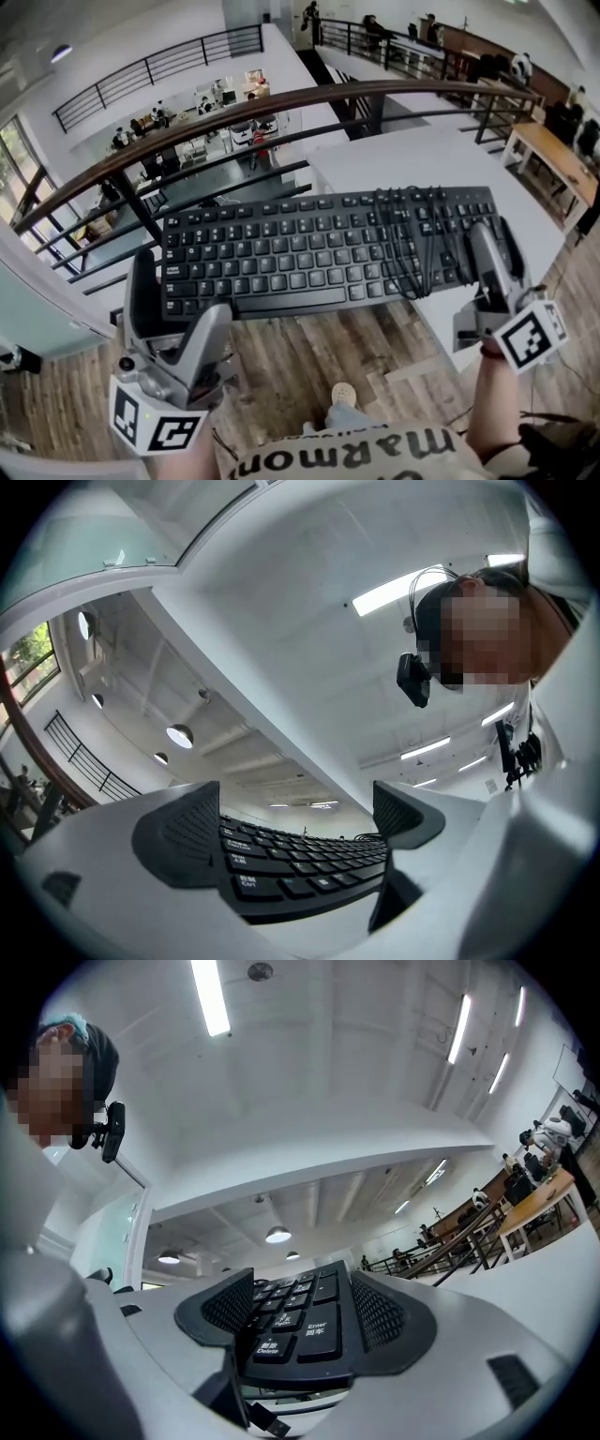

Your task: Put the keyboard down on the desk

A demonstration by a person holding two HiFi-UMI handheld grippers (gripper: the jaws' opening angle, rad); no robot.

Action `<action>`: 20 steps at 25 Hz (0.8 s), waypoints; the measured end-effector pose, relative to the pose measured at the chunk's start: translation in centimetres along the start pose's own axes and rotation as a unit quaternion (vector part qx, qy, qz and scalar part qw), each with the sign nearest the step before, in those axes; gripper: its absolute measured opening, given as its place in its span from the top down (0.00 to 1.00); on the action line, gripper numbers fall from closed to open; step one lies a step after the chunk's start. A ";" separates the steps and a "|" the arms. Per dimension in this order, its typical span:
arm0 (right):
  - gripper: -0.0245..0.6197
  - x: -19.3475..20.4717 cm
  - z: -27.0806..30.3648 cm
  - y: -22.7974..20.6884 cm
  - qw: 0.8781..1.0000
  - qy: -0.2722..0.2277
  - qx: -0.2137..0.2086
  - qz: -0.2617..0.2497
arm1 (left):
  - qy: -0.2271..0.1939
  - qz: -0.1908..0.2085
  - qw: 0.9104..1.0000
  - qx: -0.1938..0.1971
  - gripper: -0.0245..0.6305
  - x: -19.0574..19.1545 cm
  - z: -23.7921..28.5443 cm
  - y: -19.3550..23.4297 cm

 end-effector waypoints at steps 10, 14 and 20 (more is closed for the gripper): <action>0.44 -0.4 0.1 0.3 1.000 -0.003 -0.004 -0.009 | -0.006 -0.002 1.000 -0.003 0.19 0.4 0.1 0.8; 0.44 -0.5 0.1 0.4 1.000 -0.009 -0.009 -0.014 | -0.019 -0.002 1.000 -0.001 0.19 0.5 -0.1 0.9; 0.44 -0.6 -0.3 0.6 1.000 -0.021 -0.004 -0.017 | -0.016 -0.004 1.000 0.004 0.19 0.6 -0.4 1.0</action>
Point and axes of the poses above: the fingertips, and each gripper's own axes: z forward along the fingers, y to its left, x out of its underside, the point moved 6 cm from there along -z, backward along the fingers, and after that the axes turned 10 degrees about -z, right-handed, at the moved point
